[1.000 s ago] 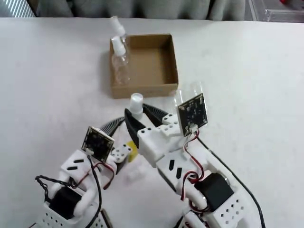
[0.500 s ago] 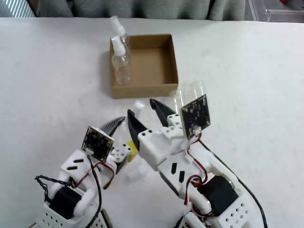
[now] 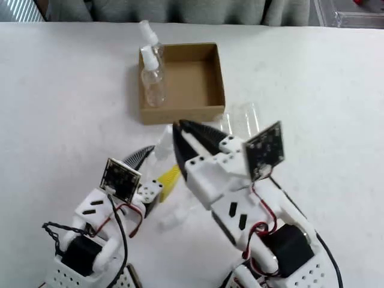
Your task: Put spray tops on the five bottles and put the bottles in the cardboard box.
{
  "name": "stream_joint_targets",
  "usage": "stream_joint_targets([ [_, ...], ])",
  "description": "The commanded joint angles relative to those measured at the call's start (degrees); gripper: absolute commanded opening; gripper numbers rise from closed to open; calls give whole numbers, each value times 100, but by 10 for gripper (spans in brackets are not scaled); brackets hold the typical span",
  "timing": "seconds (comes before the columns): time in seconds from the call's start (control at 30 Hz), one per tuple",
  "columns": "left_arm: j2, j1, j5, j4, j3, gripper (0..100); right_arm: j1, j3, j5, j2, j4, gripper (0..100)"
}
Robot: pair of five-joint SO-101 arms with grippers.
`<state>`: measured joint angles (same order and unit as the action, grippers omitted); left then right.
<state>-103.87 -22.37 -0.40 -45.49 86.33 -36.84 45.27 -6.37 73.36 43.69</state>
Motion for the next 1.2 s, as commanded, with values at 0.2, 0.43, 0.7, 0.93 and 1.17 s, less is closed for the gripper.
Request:
stream_joint_targets([
  [0.2, -84, 66, -62, 176, -44, 102, 954, -431, 53, -1534, -673, 16],
  [0.43, -84, 66, -62, 176, -44, 102, 497, -422, 44, -2167, -637, 16],
  [0.7, -84, 66, -62, 176, -44, 102, 57, -105, 97, -1824, -620, 16],
  [0.93, -84, 66, -62, 176, -44, 102, 66, 26, 97, -1358, -400, 16],
  [1.17, -84, 66, -62, 176, -62, 102, 488, 44, 97, -857, 321, 16],
])
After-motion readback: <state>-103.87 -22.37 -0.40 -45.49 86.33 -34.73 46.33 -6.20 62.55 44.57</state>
